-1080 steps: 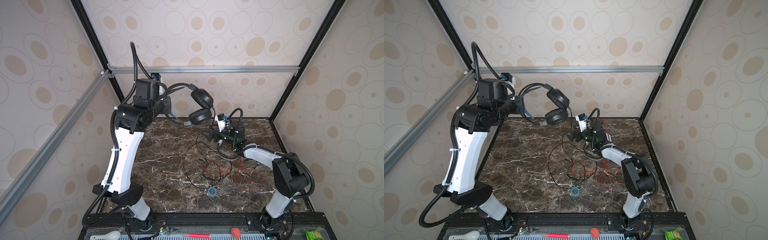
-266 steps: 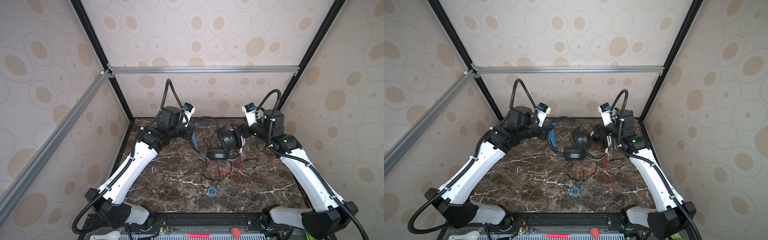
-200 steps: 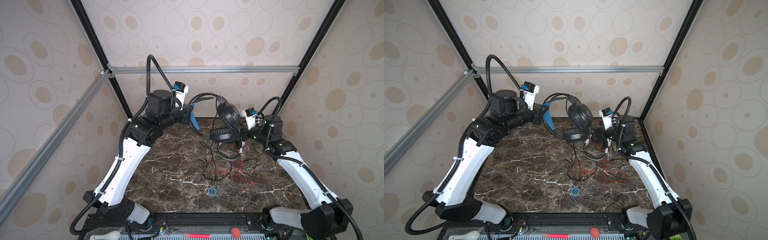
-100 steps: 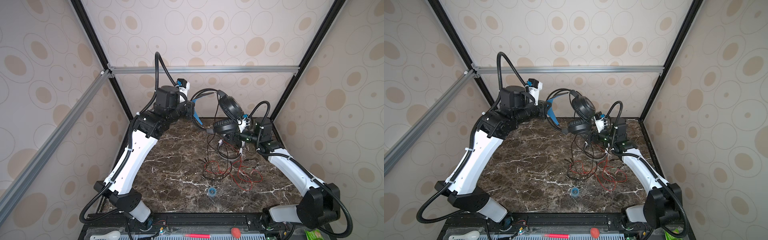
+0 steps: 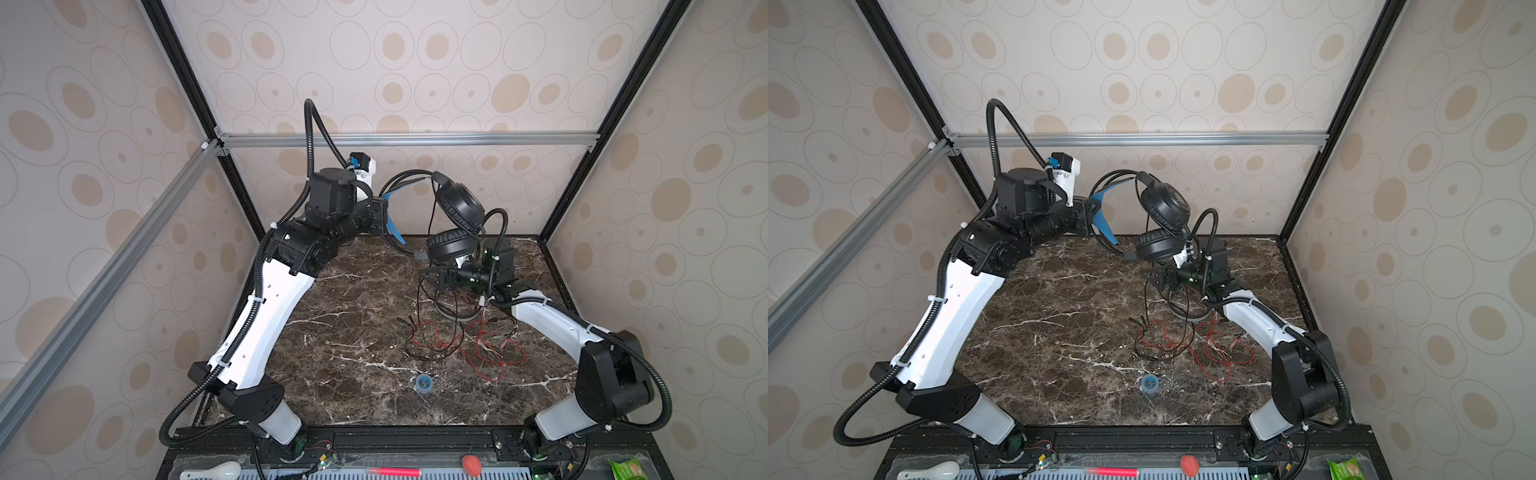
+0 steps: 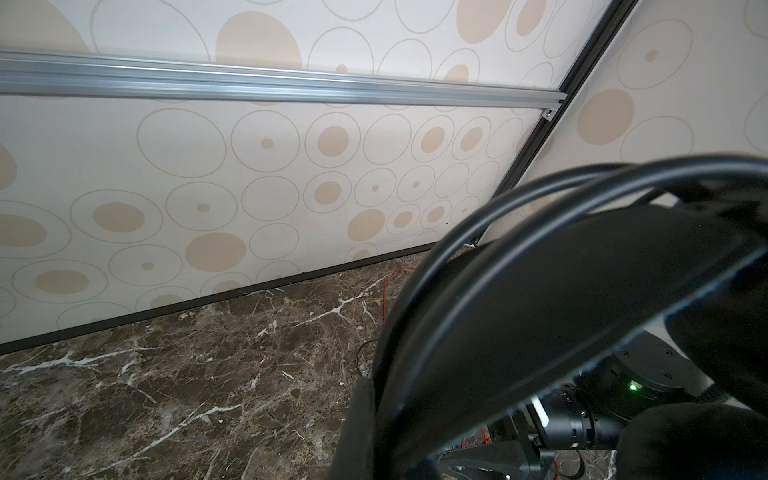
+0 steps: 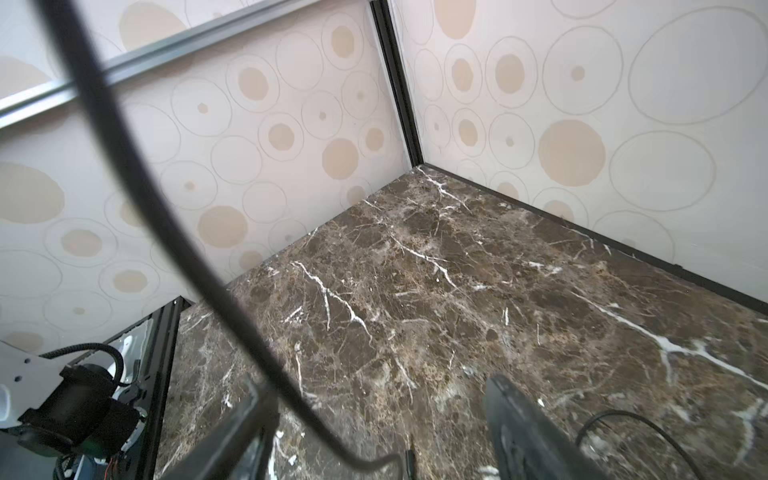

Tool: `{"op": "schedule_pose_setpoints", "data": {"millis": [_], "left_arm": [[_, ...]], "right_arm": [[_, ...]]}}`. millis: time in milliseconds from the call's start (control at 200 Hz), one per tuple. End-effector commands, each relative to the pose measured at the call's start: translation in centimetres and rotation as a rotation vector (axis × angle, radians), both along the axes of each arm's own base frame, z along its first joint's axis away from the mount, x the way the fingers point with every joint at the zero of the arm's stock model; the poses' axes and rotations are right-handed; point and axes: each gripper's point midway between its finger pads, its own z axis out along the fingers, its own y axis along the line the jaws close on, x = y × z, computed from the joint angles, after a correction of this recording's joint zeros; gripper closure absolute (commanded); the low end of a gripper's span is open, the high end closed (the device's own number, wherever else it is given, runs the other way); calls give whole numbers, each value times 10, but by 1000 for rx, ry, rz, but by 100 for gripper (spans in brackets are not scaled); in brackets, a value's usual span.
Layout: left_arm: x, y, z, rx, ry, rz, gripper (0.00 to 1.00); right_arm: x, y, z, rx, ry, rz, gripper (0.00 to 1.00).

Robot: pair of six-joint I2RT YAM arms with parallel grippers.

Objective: Wrap the headphones

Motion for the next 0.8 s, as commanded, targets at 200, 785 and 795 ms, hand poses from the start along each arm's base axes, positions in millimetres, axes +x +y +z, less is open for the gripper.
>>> {"op": "schedule_pose_setpoints", "data": {"millis": [200, 785, 795], "left_arm": [[-12, 4, 49, -143, -101, 1, 100], [-11, 11, 52, -180, -117, 41, 100], [-10, 11, 52, -181, -117, 43, 100]], "right_arm": [[17, 17, -33, 87, 67, -3, 27], [-8, 29, -105, 41, 231, 1, 53], [-8, 29, -106, 39, 234, -1, 55]]}}
